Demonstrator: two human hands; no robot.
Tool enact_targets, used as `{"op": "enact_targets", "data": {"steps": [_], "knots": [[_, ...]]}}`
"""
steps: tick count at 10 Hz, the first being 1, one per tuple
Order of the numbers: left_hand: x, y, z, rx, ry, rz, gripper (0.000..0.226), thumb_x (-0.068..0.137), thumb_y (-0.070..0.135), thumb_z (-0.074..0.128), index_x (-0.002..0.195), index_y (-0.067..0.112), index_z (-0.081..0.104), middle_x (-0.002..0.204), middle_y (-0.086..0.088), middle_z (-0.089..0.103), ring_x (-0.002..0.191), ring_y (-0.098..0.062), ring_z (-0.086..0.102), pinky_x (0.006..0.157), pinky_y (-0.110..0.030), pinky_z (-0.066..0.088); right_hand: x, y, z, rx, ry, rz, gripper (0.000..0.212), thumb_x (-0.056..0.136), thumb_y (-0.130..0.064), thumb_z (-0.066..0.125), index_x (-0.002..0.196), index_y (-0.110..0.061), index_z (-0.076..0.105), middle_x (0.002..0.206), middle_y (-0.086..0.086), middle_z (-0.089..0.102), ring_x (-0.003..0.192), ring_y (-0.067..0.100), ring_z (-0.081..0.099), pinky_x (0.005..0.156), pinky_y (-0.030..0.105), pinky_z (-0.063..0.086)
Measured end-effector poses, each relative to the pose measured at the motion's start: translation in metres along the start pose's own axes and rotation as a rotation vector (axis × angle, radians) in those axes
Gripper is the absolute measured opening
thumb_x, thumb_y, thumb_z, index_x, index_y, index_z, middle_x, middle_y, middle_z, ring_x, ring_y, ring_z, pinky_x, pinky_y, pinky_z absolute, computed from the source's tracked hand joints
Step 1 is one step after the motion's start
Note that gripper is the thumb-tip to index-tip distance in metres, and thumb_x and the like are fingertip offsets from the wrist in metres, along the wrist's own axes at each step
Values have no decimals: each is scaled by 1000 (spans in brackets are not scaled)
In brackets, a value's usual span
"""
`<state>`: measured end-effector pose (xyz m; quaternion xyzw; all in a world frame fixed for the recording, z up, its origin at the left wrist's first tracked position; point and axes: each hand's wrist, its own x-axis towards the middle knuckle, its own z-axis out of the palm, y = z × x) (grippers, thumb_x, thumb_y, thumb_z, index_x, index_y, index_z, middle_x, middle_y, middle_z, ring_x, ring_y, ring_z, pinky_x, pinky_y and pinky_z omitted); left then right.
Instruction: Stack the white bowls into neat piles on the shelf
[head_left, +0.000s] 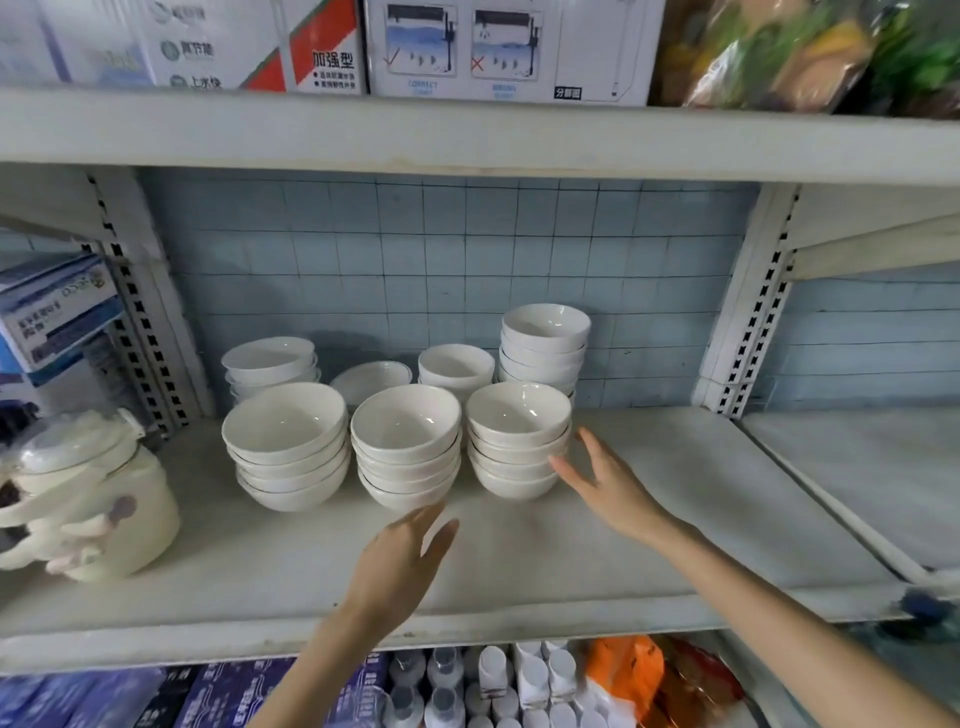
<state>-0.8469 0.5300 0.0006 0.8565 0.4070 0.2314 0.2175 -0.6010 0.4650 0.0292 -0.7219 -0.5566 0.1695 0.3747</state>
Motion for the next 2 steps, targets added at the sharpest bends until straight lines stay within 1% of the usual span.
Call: {"op": "enact_targets", "data": {"steps": [1, 2], "knots": [[-18, -9, -9, 82, -3, -4, 93, 77, 82, 8, 140, 24, 44, 143, 9, 46, 127, -13, 48, 100, -25, 37, -21, 2, -1, -194, -37, 84, 72, 91, -55, 43, 149, -23, 15, 154, -6, 22, 140, 13, 24, 108, 32, 27], [-45, -26, -11, 101, 73, -67, 97, 71, 80, 7, 136, 22, 49, 139, 8, 51, 124, -14, 52, 99, -27, 39, -44, 4, -1, -283, 6, 59, 66, 93, -53, 42, 148, -23, 21, 154, -6, 24, 140, 11, 24, 107, 27, 27]]}}
